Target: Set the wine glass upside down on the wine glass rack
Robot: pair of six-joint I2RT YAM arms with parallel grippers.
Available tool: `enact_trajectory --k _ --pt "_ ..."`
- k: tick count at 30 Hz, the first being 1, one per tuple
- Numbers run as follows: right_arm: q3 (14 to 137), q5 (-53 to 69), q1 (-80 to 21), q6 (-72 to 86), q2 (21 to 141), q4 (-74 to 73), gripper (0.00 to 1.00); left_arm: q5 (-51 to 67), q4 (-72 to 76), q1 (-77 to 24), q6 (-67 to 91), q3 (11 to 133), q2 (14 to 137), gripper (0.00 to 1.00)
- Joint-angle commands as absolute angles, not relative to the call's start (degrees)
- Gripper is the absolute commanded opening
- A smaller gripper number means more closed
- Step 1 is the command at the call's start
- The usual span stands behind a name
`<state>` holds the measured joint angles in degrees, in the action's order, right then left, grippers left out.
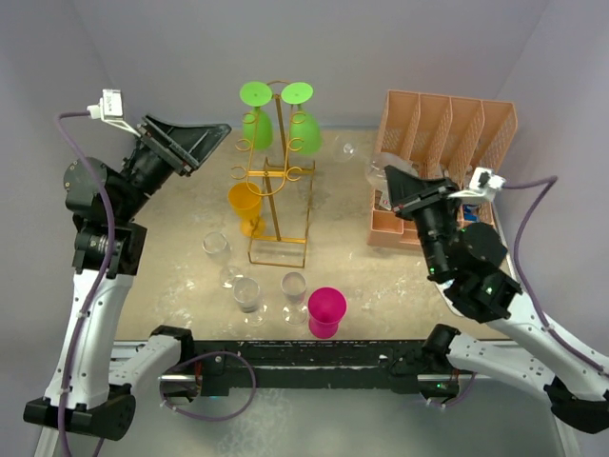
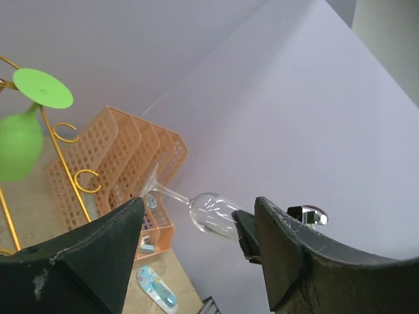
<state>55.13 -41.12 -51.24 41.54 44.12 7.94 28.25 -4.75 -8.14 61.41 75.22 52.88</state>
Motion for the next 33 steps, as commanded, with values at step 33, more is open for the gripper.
enact_trajectory --k 33 --pt "46.2 -22.0 -51.2 53.1 40.3 55.4 0.05 -8.8 31.4 -49.9 72.1 73.8 71.7 0.64"
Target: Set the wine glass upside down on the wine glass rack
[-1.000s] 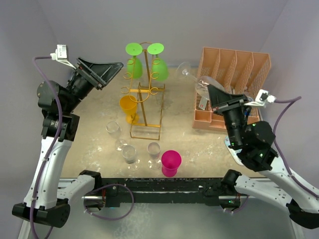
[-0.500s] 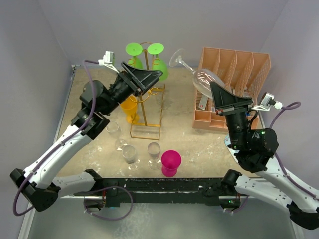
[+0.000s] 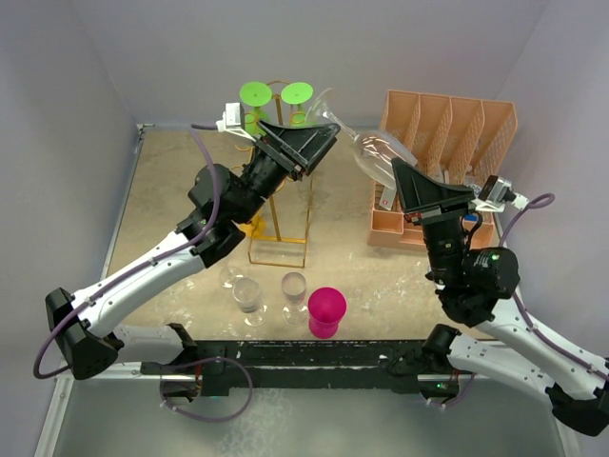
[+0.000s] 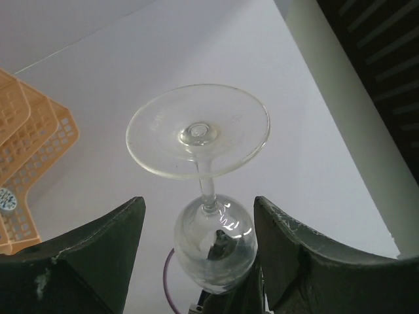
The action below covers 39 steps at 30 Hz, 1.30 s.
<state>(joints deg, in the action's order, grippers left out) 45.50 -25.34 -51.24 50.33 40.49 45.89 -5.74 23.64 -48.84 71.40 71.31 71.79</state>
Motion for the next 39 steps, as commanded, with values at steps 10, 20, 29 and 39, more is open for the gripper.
enact_trajectory --k 10,20,29,39 --pt "48.6 -16.6 -51.2 53.0 42.6 55.9 0.05 -9.2 34.3 -50.5 72.8 75.3 72.9 0.48" --pt "50.9 -11.4 -51.2 55.7 47.2 58.1 0.05 -5.4 35.1 -50.6 73.2 73.7 71.3 0.31" --pt "50.7 -12.2 -51.2 59.1 50.3 63.5 0.03 -7.7 38.0 -51.8 72.6 69.6 68.0 0.3" --pt "51.1 -13.3 -51.2 62.9 51.7 66.2 0.03 -9.8 42.3 -52.0 68.3 69.1 68.4 0.35"
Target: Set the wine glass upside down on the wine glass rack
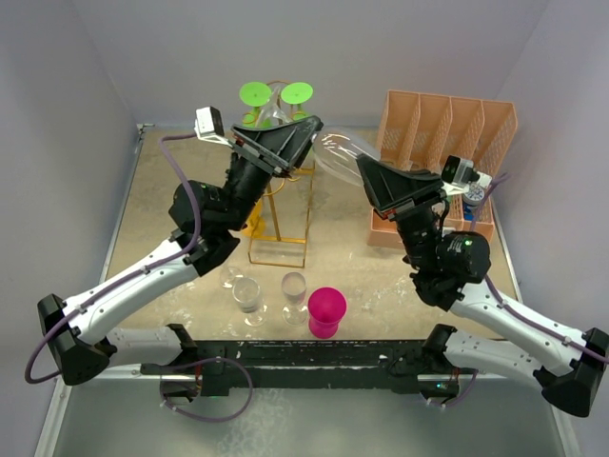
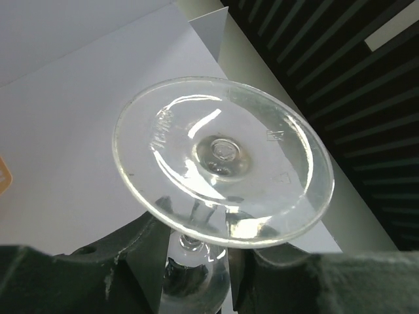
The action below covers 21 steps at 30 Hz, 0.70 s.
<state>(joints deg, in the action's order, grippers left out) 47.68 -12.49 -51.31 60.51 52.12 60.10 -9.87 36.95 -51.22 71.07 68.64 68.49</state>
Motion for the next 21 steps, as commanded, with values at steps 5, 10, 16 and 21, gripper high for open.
enact_trajectory --k 5,10,16,21 --pt "51.2 -13.4 -51.2 65.0 51.6 66.0 0.03 -11.2 49.4 -52.2 65.1 67.3 69.8 0.28" --pt "51.3 -15.0 -51.2 67.2 50.6 63.2 0.02 -8.1 51.8 -52.2 63.7 69.0 71.9 0.08" --pt "53.4 -14.4 -51.2 65.0 50.2 58.9 0.05 -6.8 46.4 -52.5 58.9 71.8 71.0 0.0" --pt "53.8 -15.5 -51.2 64.2 49.4 52.0 0.45 -9.0 34.1 -52.4 51.1 76.3 69.0 0.0"
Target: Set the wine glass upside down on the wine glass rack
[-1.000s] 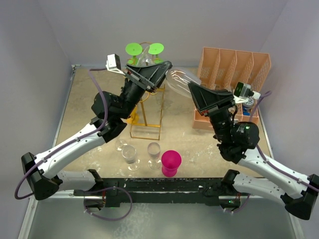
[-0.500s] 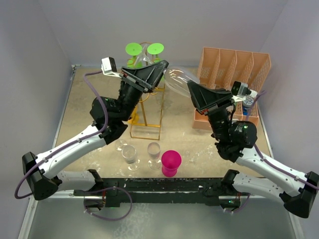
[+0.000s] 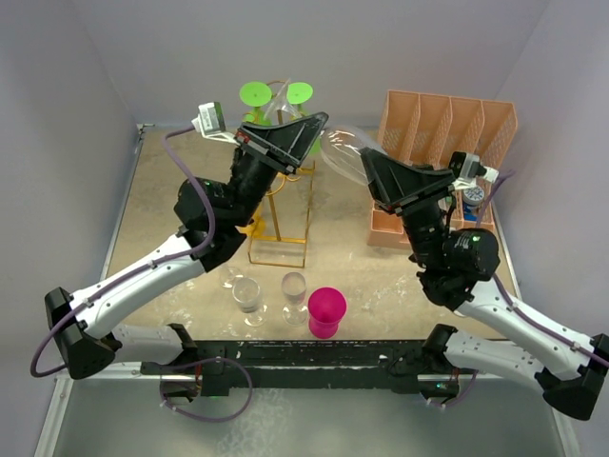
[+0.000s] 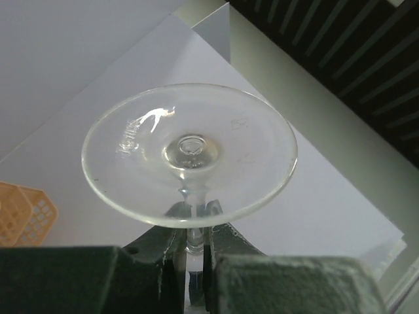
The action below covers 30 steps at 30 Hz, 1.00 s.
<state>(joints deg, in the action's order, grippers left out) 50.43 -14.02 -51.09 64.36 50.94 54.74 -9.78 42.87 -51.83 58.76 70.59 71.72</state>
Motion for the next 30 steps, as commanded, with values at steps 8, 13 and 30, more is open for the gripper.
enact_trajectory --k 8,13,30 --pt "50.3 -19.3 -51.2 62.2 44.0 45.6 0.7 -15.3 14.2 -52.3 36.7 87.1 68.6 0.0" --pt "49.3 -22.6 -51.2 60.6 40.6 38.9 0.72 -18.3 4.4 -50.5 31.1 93.4 70.3 0.0" --pt "43.0 -23.4 -51.2 60.0 34.6 32.8 0.69 -21.5 -6.7 -25.9 21.2 103.2 75.5 0.0"
